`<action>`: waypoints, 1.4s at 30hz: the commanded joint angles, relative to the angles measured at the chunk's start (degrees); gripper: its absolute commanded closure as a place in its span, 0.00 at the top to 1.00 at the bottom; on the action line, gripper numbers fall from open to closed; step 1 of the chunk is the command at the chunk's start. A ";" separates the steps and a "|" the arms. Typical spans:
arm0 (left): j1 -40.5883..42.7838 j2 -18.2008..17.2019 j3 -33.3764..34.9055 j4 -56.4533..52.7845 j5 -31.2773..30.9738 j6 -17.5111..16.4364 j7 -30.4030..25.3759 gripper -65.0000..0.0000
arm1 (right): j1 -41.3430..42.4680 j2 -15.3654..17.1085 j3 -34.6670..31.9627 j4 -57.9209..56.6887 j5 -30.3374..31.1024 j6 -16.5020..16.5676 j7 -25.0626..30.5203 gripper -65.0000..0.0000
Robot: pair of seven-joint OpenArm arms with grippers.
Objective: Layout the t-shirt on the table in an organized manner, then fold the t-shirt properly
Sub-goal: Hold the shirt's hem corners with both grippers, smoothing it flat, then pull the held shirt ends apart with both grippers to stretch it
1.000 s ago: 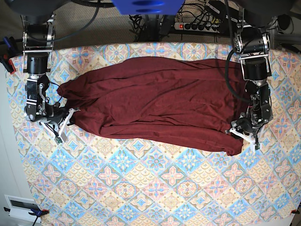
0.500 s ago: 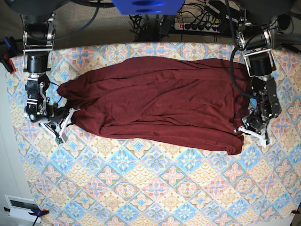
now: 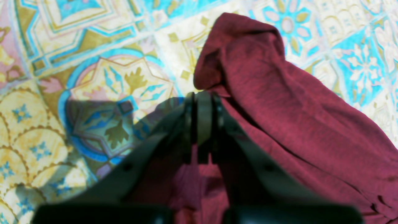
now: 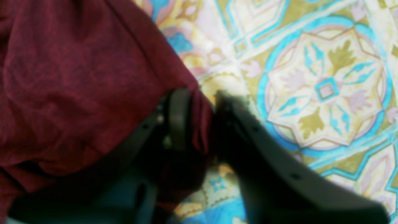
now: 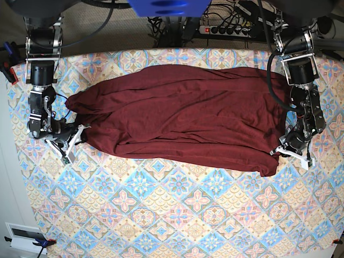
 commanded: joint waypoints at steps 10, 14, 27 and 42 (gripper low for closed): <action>-1.54 -2.27 -0.29 1.16 -0.59 -0.25 -1.19 0.00 | 0.71 0.75 1.87 0.19 -0.48 7.58 -0.79 0.00; -1.54 -2.45 -4.07 1.24 -2.79 -0.25 -1.10 0.00 | 0.63 0.75 8.11 3.53 -0.48 7.67 -1.32 0.00; -1.54 -2.45 -8.65 1.77 -5.07 -0.25 -1.01 0.00 | 0.63 0.75 9.70 18.39 -0.39 7.76 -3.78 0.00; -1.45 -3.50 -17.44 5.73 -10.52 -0.25 2.24 0.00 | 0.45 0.75 15.94 20.77 -0.39 9.25 -3.87 0.00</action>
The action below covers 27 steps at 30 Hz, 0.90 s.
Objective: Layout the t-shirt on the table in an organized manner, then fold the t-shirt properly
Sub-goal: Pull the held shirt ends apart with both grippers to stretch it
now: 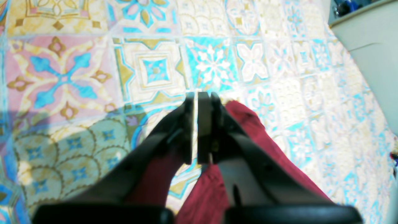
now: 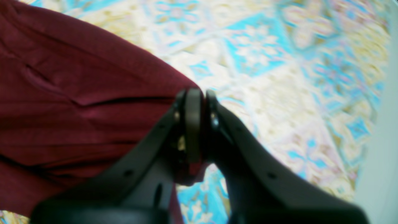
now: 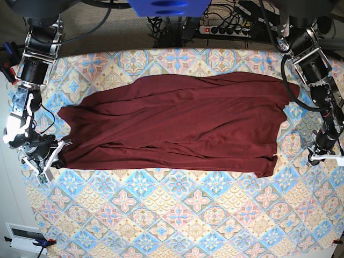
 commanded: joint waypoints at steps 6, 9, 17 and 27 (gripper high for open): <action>-1.30 -1.34 -0.30 0.98 -0.78 -0.49 -1.08 0.00 | 1.37 0.86 0.60 0.92 1.16 1.04 1.33 0.00; -1.30 -1.34 -0.30 0.98 -0.16 -0.49 -0.82 0.00 | 1.37 0.86 0.60 0.92 1.16 1.04 1.33 0.00; 0.99 -1.25 12.53 1.16 -0.78 -0.49 2.52 0.11 | 1.28 0.86 0.07 0.74 1.16 1.04 1.33 0.00; 3.19 -0.20 15.79 0.98 -0.51 -0.49 3.66 0.45 | 1.19 0.77 -0.02 0.57 1.16 1.04 1.33 0.00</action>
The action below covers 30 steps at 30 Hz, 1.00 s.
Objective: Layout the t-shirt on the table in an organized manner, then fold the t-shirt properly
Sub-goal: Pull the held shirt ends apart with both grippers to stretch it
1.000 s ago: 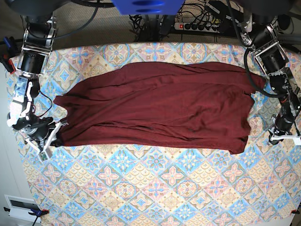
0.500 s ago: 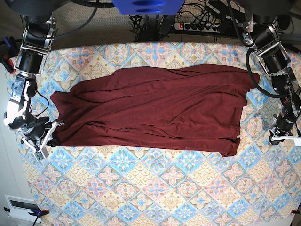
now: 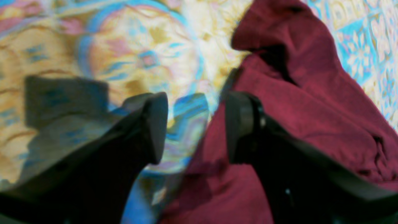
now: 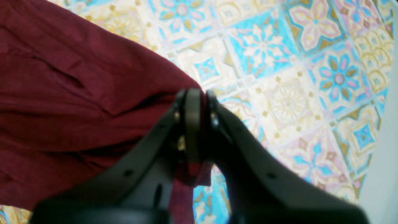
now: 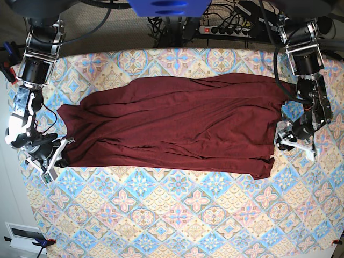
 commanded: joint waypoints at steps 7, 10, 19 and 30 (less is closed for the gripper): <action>-0.59 -0.24 6.56 0.98 -0.60 -0.63 -2.69 0.45 | 1.23 1.29 0.31 1.05 0.88 0.08 1.20 0.00; -0.50 -0.24 9.63 -0.86 -0.60 -0.54 -4.62 0.45 | -0.08 1.29 0.31 1.05 0.88 0.08 1.20 0.00; -0.94 -0.15 9.81 -5.17 -1.04 -0.54 -9.45 0.20 | -1.14 1.29 0.40 1.05 0.88 0.08 1.20 0.00; -2.35 -0.24 3.92 2.74 -1.39 -0.54 -10.95 0.00 | -1.14 1.29 0.75 2.02 0.88 0.08 1.20 0.00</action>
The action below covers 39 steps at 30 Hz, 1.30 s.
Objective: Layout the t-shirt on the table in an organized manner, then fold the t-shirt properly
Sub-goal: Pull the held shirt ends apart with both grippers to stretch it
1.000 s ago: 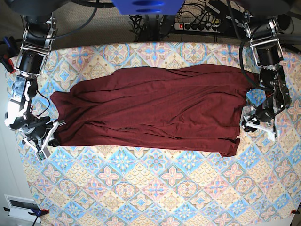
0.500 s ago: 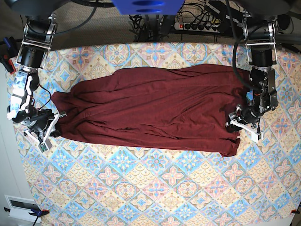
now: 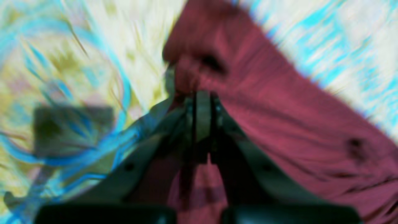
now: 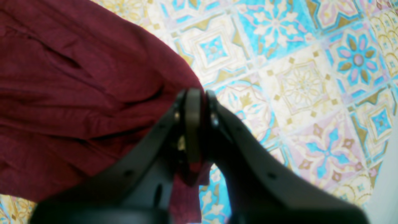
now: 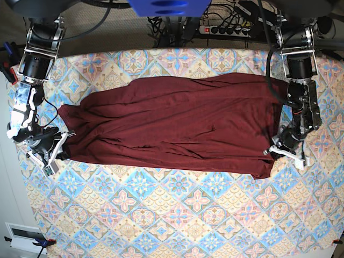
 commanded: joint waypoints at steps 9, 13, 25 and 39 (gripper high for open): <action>2.61 -1.62 -5.95 12.97 -4.60 -0.25 1.31 0.00 | 1.37 1.14 0.66 5.69 0.86 0.10 -0.47 0.00; 3.58 -1.62 -8.06 13.41 -4.78 -0.25 1.31 0.00 | -0.47 1.14 0.66 9.12 0.86 0.10 -0.47 0.00; 6.22 -3.46 -13.86 13.50 -4.25 -0.34 1.31 0.00 | -6.98 1.41 7.08 14.83 0.94 0.10 -0.65 0.00; 11.93 -4.52 -14.12 13.59 -6.80 -0.34 1.31 0.00 | -8.03 1.49 10.07 14.22 8.86 0.10 -5.48 0.00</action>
